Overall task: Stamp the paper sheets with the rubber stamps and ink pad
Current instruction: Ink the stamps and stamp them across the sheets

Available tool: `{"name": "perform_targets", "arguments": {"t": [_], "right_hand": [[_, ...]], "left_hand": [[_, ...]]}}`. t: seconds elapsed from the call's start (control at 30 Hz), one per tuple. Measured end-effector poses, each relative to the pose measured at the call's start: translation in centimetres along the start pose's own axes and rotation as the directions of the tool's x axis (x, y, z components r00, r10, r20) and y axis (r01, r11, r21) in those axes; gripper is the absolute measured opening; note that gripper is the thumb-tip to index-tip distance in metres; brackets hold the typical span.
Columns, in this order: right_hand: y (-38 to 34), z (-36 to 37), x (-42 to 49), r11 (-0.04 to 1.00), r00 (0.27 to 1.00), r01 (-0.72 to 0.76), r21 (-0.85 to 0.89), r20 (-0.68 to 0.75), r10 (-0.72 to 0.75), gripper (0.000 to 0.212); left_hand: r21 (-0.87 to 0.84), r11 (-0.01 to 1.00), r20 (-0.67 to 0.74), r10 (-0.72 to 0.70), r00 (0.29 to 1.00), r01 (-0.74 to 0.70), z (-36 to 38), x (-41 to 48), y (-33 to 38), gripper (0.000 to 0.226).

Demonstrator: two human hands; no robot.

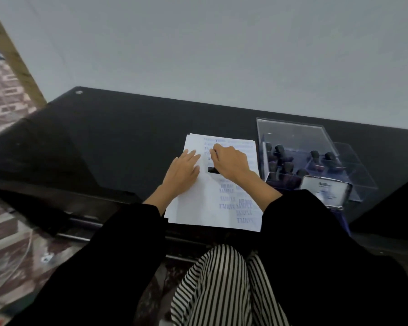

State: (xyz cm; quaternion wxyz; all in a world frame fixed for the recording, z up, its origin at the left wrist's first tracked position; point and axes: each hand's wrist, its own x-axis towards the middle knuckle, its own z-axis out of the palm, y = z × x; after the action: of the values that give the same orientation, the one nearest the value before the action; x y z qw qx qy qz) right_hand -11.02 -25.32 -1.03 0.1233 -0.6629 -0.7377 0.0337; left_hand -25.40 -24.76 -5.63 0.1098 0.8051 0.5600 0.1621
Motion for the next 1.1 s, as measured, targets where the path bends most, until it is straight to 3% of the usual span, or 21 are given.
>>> {"name": "perform_targets", "arguments": {"t": [0.17, 0.5, 1.1], "right_hand": [[-0.1, 1.0, -0.2, 0.998, 1.000, 0.012, -0.057, 0.008, -0.011, 0.032], [-0.4, 2.1, -0.2, 0.992, 0.999, 0.028, -0.122, -0.042, -0.033, 0.030], [-1.0, 3.9, -2.1, 0.998, 0.986, -0.046, -0.050, -0.160, 0.038, 0.020]], "left_hand": [[0.019, 0.999, 0.061, -0.042, 0.997, 0.040, 1.2, -0.3, -0.5, 0.046], [0.054, 0.998, 0.046, -0.035, 0.998, 0.033, 1.8, -0.5, -0.7, 0.047], [0.062, 0.997, 0.041, -0.040, 0.998, 0.037, 1.9, -0.5, -0.7, 0.048]]}}
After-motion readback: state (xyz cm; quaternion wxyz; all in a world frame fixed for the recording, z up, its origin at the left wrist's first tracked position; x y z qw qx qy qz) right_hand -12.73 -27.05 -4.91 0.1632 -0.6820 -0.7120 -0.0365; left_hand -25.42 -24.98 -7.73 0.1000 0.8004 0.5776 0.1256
